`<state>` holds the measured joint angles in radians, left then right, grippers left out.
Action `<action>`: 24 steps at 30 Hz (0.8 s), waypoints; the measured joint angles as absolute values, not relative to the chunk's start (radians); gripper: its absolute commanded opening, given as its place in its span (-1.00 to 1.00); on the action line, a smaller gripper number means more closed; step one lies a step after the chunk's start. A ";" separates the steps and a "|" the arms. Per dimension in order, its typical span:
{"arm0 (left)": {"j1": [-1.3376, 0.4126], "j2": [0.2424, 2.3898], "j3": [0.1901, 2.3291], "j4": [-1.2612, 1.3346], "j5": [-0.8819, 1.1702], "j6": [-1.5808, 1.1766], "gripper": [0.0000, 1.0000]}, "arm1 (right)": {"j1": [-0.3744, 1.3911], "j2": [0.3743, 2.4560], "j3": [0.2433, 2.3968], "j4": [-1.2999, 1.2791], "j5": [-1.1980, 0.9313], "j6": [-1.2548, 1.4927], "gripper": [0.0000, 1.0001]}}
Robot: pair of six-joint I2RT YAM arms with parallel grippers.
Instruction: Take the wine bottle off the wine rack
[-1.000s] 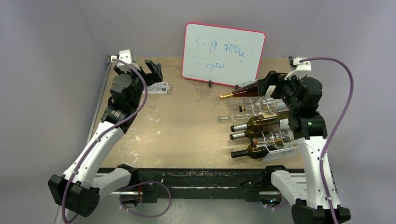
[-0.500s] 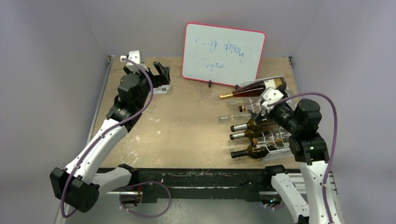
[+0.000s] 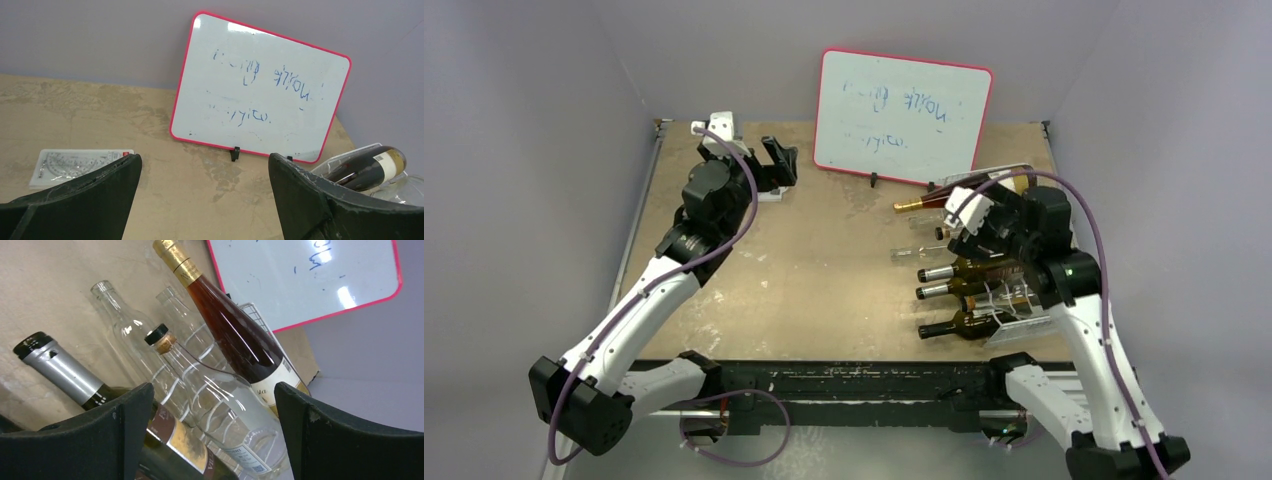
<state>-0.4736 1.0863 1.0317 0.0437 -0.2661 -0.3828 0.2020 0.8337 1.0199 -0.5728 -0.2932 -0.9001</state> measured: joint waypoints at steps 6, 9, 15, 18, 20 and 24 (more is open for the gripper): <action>-0.480 1.086 1.032 0.043 -0.269 -0.383 0.93 | 0.210 0.964 1.069 -0.583 -0.226 -0.907 0.96; -0.480 1.086 1.032 0.043 -0.269 -0.383 0.93 | 0.216 0.964 1.069 -0.598 -0.226 -0.927 0.88; -0.480 1.090 1.032 0.043 -0.268 -0.383 0.93 | 0.253 1.037 1.069 -0.599 -0.181 -1.008 0.75; -0.480 1.094 1.032 0.042 -0.268 -0.383 0.93 | 0.273 1.098 1.069 -0.605 -0.161 -1.047 0.68; -0.480 1.097 1.032 0.042 -0.268 -0.383 0.92 | 0.284 1.141 1.071 -0.608 -0.147 -1.067 0.63; -0.480 1.102 1.032 0.042 -0.268 -0.383 0.92 | 0.303 1.208 1.102 -0.618 -0.142 -1.089 0.58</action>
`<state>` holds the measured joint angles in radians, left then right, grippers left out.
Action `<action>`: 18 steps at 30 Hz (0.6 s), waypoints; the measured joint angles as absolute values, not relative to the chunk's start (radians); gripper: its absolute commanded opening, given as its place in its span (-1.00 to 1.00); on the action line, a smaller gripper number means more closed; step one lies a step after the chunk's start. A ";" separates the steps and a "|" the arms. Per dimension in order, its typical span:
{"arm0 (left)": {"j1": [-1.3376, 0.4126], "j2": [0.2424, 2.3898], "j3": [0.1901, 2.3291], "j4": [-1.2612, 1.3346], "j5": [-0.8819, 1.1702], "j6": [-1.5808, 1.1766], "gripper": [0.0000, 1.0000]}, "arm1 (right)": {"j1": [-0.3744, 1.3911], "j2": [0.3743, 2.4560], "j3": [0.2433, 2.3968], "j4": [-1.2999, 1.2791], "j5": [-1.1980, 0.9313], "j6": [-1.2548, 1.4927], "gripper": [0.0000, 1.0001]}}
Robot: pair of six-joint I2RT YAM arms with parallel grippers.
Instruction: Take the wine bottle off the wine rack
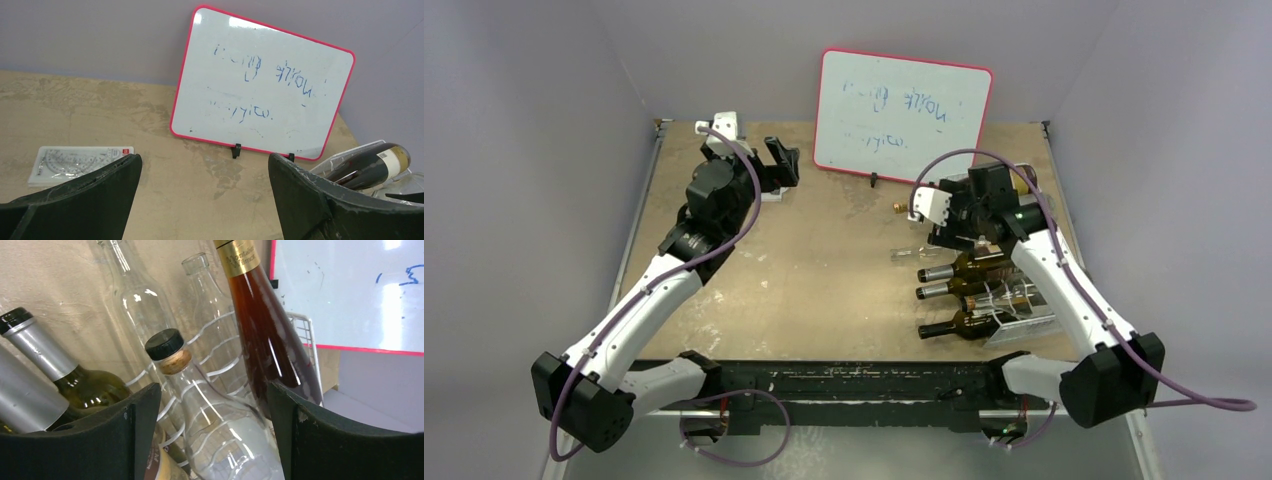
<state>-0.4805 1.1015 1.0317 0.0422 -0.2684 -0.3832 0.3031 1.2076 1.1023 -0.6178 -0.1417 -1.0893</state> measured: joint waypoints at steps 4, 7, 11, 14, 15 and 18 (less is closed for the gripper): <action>-0.480 1.103 1.032 0.042 -0.268 -0.384 0.92 | 0.320 1.258 1.153 -0.634 -0.118 -1.108 0.56; -0.480 1.103 1.032 0.042 -0.268 -0.384 0.92 | 0.332 1.291 1.174 -0.654 -0.113 -1.121 0.56; -0.480 1.103 1.032 0.042 -0.268 -0.384 0.92 | 0.340 1.306 1.174 -0.682 -0.115 -1.142 0.57; -0.480 1.103 1.032 0.042 -0.267 -0.384 0.90 | 0.342 1.308 1.174 -0.691 -0.113 -1.151 0.58; -0.480 1.103 1.032 0.042 -0.266 -0.384 0.90 | 0.343 1.310 1.174 -0.690 -0.106 -1.153 0.57; -0.480 1.105 1.032 0.042 -0.266 -0.384 0.90 | 0.348 1.328 1.172 -0.683 -0.080 -1.156 0.53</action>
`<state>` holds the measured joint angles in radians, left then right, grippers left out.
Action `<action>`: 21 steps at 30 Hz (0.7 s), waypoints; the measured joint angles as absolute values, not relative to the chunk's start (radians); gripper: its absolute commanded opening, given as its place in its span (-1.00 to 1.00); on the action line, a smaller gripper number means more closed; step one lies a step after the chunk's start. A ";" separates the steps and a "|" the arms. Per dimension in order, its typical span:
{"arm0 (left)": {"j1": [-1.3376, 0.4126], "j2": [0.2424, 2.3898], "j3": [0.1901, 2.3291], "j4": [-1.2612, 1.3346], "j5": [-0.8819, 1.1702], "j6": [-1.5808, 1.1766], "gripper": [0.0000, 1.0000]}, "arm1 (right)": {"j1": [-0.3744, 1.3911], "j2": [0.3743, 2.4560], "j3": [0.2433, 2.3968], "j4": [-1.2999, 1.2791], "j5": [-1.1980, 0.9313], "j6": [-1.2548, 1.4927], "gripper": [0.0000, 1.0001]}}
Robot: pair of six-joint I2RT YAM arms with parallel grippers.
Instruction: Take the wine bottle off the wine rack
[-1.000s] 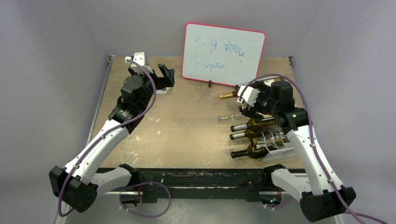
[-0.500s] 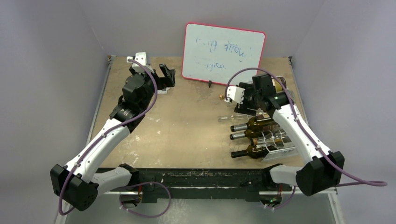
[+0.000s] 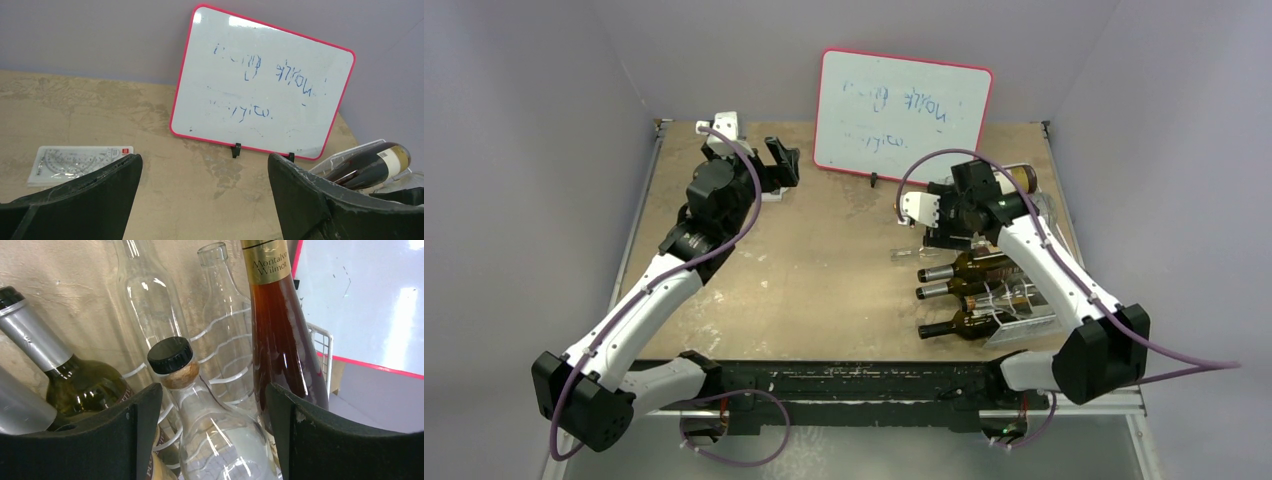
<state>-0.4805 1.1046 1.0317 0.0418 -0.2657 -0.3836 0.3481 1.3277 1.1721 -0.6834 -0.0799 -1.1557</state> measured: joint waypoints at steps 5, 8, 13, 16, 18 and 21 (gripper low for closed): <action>-0.480 1.108 1.032 0.041 -0.266 -0.384 0.90 | 0.353 1.355 1.164 -0.675 -0.062 -1.168 0.45; -0.480 1.111 1.032 0.041 -0.266 -0.384 0.90 | 0.355 1.360 1.154 -0.664 -0.062 -1.174 0.45; -0.480 1.114 1.032 0.039 -0.266 -0.384 0.90 | 0.362 1.394 1.151 -0.649 -0.062 -1.179 0.43; -0.480 1.114 1.032 0.039 -0.266 -0.384 0.90 | 0.366 1.415 1.143 -0.634 -0.060 -1.182 0.39; -0.480 1.114 1.032 0.039 -0.266 -0.384 0.89 | 0.366 1.421 1.139 -0.628 -0.057 -1.184 0.34; -0.480 1.114 1.032 0.039 -0.266 -0.384 0.89 | 0.367 1.422 1.137 -0.628 -0.049 -1.186 0.30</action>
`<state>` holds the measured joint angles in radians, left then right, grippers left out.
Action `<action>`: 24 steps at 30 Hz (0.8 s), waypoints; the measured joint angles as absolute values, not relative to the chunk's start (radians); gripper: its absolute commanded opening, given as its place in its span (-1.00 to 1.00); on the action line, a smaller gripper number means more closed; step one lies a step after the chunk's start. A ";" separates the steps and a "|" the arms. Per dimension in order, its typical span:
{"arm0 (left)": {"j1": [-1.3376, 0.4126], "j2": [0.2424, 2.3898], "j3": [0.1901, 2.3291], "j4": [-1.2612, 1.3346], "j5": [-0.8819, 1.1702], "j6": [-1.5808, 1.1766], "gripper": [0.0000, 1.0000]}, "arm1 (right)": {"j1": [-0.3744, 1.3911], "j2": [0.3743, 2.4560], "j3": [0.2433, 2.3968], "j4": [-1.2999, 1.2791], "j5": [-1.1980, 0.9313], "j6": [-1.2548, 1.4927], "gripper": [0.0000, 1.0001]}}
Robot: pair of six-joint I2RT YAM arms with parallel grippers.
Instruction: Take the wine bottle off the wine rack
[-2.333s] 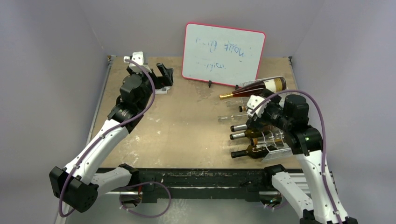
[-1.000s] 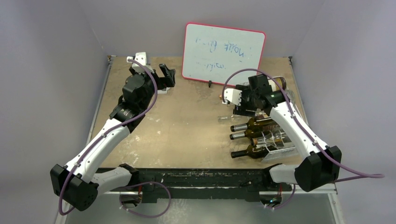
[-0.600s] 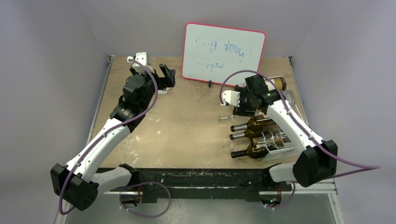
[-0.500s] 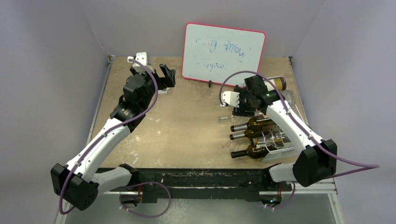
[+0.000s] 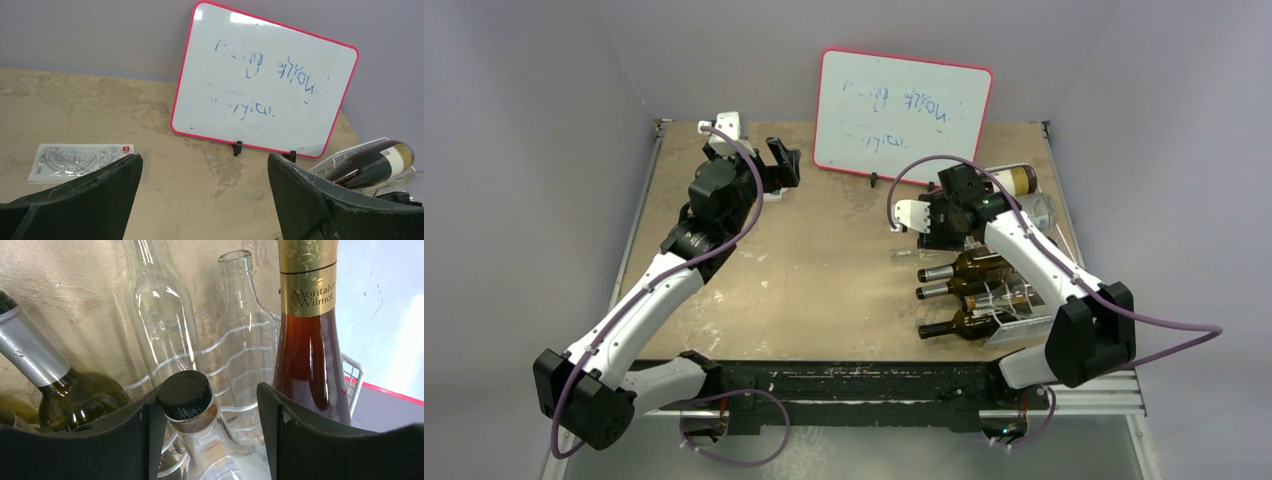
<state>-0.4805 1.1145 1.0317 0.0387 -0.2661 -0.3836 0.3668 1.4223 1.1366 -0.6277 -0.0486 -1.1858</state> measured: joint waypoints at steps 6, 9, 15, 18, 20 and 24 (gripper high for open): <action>-0.480 1.115 1.032 0.039 -0.266 -0.384 0.89 | 0.371 1.422 1.126 -0.620 -0.035 -1.187 0.29; -0.480 1.117 1.032 0.039 -0.266 -0.384 0.89 | 0.371 1.422 1.103 -0.594 -0.017 -1.190 0.15; -0.480 1.122 1.032 0.039 -0.266 -0.384 0.89 | 0.373 1.421 1.081 -0.582 -0.009 -1.193 -0.18; -0.480 1.123 1.032 0.039 -0.267 -0.384 0.89 | 0.373 1.415 1.080 -0.569 -0.009 -1.210 -0.31; -0.480 1.124 1.032 0.039 -0.267 -0.384 0.89 | 0.373 1.406 1.081 -0.556 -0.009 -1.220 -0.44; -0.480 1.127 1.032 0.039 -0.268 -0.384 0.89 | 0.373 1.383 1.086 -0.561 -0.015 -1.220 -0.65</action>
